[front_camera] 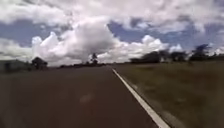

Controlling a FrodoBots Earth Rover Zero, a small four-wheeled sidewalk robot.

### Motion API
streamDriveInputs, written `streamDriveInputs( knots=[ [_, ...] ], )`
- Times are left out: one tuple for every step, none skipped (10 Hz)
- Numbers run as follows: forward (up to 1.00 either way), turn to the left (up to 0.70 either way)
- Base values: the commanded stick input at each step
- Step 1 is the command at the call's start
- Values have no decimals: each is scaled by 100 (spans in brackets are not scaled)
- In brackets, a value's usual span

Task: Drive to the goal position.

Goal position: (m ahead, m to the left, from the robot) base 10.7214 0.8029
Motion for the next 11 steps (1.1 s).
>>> streamDriveInputs(
  knots=[
    [100,0],
    [100,0],
    [100,0],
    [100,0],
    [100,0],
    [100,0],
    [100,7],
    [100,24],
    [100,30],
    [100,11],
    [100,0]
  ],
)
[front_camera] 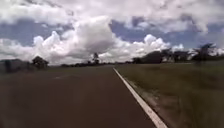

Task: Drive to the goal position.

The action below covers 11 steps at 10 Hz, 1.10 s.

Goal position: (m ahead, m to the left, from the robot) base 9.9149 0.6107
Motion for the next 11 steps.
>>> streamDriveInputs(
  knots=[
    [100,0],
    [100,0],
    [100,0],
    [100,0],
    [100,0],
    [100,0],
    [100,0],
    [100,0],
    [100,0],
    [100,0],
    [100,0]
  ],
)
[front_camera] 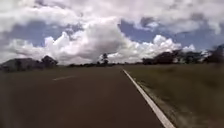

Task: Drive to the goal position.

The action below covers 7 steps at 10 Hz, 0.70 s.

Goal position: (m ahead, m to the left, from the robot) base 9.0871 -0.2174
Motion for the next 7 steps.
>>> streamDriveInputs(
  knots=[
    [100,0],
    [100,0],
    [100,0],
    [100,0],
    [100,0],
    [100,-5],
    [100,-26]
  ],
)
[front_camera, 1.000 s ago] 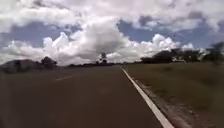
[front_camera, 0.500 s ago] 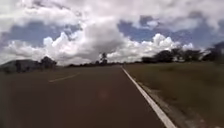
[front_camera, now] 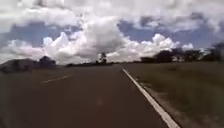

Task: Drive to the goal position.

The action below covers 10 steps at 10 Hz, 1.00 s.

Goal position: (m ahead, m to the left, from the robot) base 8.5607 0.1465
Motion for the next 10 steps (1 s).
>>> streamDriveInputs(
  knots=[
    [100,-32],
    [100,-19],
    [100,-12],
    [100,-10],
    [100,-7],
    [100,-5],
    [100,-2],
    [100,0],
    [100,0],
    [100,0]
  ],
)
